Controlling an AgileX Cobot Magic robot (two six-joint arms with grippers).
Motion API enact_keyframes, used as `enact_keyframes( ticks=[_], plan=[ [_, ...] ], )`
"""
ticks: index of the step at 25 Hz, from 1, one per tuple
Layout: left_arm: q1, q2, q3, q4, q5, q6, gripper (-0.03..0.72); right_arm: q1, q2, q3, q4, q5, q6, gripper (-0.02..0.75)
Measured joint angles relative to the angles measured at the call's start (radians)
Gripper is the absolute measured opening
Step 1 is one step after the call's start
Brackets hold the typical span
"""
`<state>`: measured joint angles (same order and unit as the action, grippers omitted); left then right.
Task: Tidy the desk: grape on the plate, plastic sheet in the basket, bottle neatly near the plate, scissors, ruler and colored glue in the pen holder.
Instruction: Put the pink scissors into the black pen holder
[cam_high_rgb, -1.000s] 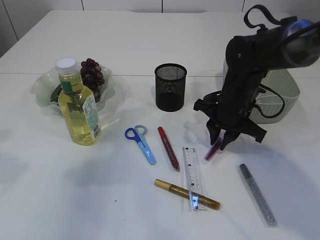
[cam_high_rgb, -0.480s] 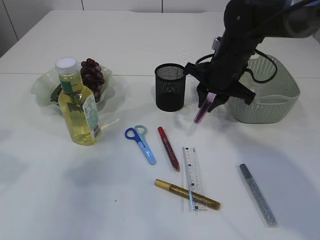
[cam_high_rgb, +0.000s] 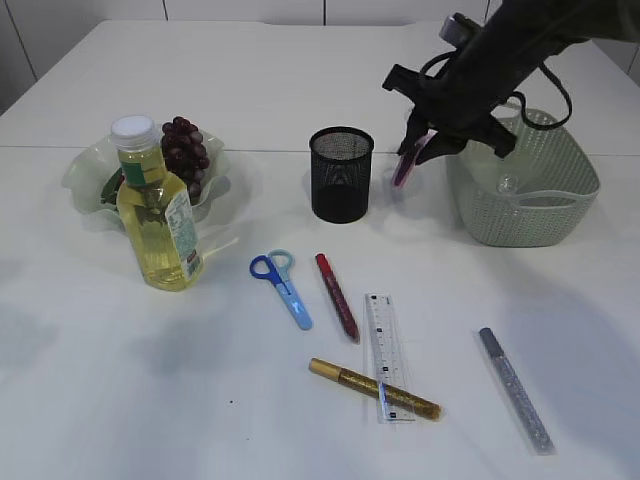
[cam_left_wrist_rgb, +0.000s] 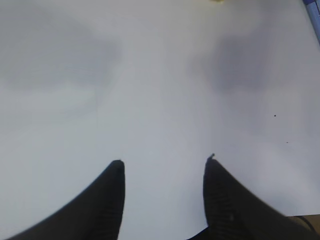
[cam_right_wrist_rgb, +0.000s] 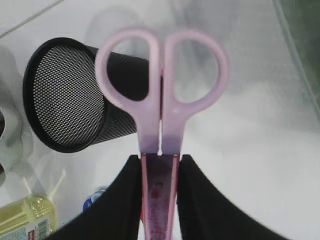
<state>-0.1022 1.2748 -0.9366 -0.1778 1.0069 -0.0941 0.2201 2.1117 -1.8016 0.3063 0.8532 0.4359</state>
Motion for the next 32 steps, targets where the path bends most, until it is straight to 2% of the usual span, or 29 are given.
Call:
enact_keyframes(
  ticks=[4, 15, 21, 32],
  plan=[
    [0.000, 0.000, 0.000, 0.000, 0.002, 0.000, 0.372, -0.007, 0.001, 0.000, 0.076, -0.039, -0.191, 0.181],
    [0.000, 0.000, 0.000, 0.000, 0.023, 0.000, 0.372, -0.007, 0.004, 0.000, 0.416, -0.208, -0.617, 0.180],
    [0.000, 0.000, 0.000, 0.000, 0.029, 0.000, 0.372, -0.007, 0.017, 0.000, 0.589, -0.293, -0.937, 0.180],
    [0.000, 0.000, 0.000, 0.000, 0.048, 0.000, 0.372, -0.007, 0.116, -0.001, 1.007, -0.349, -1.558, 0.180]
  ],
)
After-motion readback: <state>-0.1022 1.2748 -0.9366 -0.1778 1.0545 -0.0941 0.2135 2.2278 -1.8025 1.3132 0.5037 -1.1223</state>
